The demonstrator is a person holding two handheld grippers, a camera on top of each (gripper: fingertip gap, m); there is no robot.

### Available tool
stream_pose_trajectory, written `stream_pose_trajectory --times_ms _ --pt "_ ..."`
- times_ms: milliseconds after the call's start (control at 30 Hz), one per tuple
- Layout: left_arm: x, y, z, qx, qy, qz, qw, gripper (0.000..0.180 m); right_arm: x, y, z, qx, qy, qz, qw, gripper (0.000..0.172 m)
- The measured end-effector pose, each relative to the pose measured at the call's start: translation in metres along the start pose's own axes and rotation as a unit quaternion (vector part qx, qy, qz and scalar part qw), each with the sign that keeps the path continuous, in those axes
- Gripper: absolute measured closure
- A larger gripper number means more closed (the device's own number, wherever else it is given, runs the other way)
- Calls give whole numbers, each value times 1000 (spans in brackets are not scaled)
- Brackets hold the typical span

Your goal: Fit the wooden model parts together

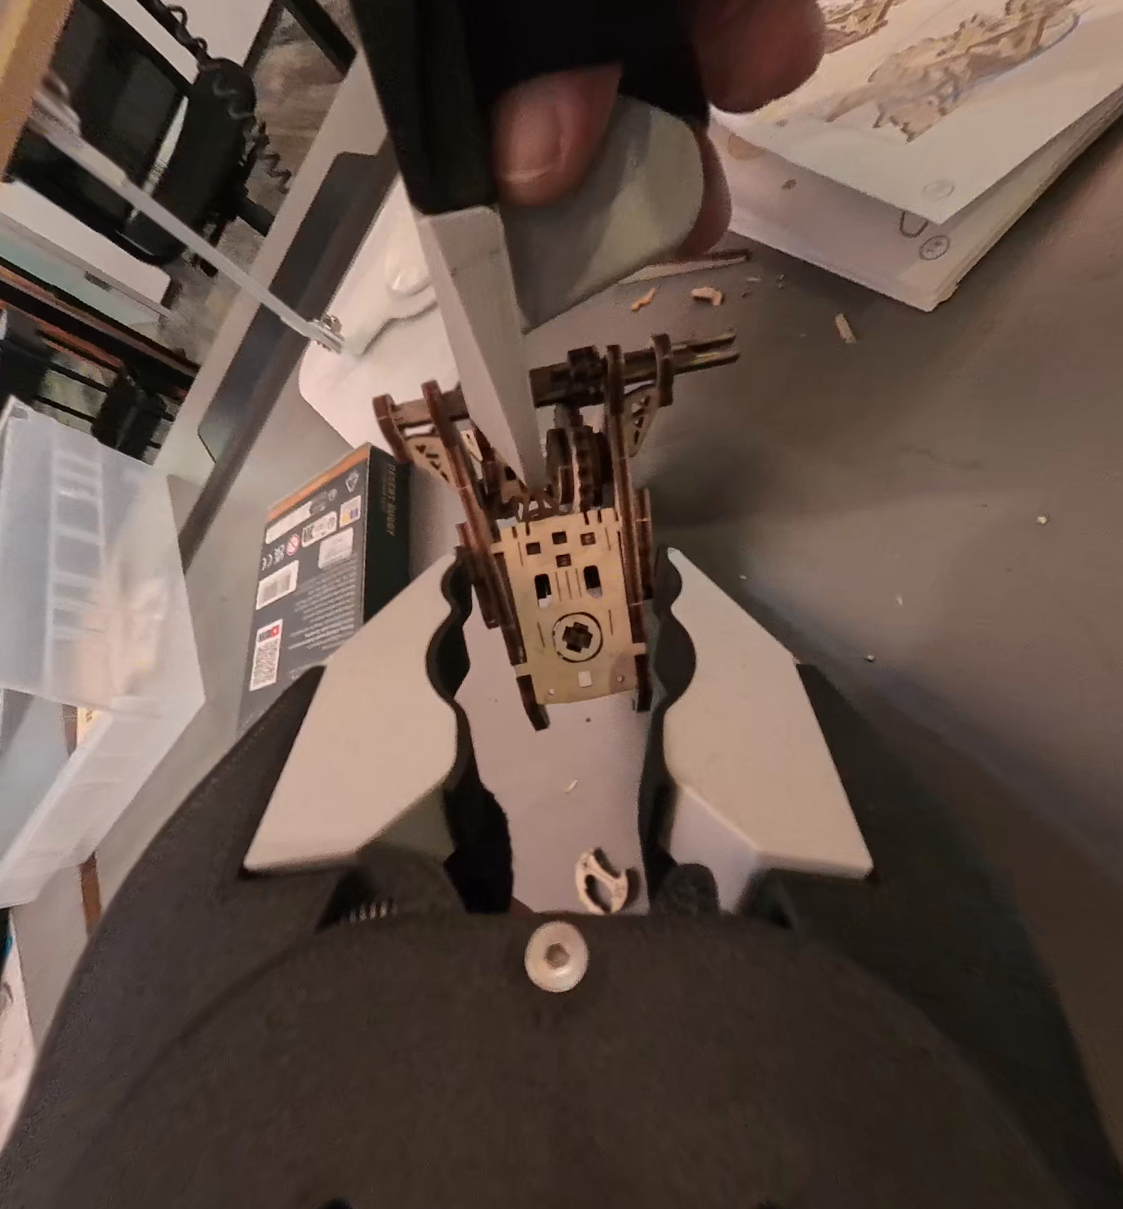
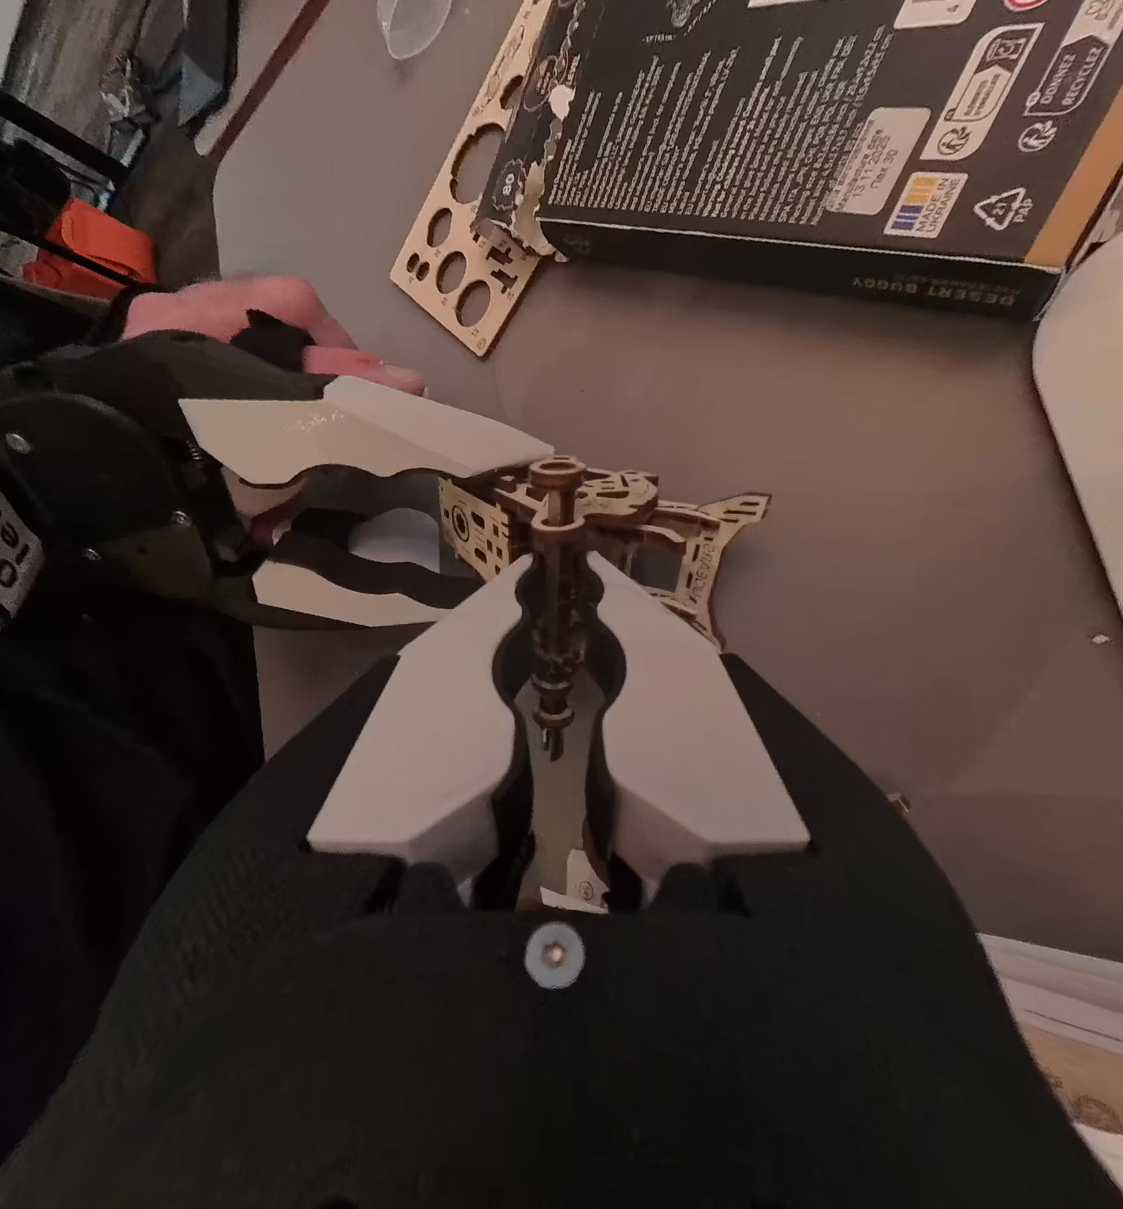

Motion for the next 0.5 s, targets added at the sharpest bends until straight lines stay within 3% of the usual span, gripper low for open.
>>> stream_pose_trajectory --times_ms 167,367,433,500 --pt "0 3 1 12 7 -11 1000 127 2 -3 2 53 12 -27 998 167" --pt "-5 -2 -2 12 -12 16 1000 128 3 4 -2 47 -23 -15 999 167" --pt "-3 -4 -3 15 -27 40 999 127 1 5 1 36 -36 2 999 150" --pt "-3 -8 -4 13 -24 39 999 127 1 4 8 25 -56 23 998 143"
Point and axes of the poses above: each gripper's, where its closed fingertips meet, z back along the fingers, y out of its top, x = y × z across the jaws, the point moved 4 cm from there along z, back along the fingers, and after that the axes turned 9 degrees about y, right-handed, at the moved point
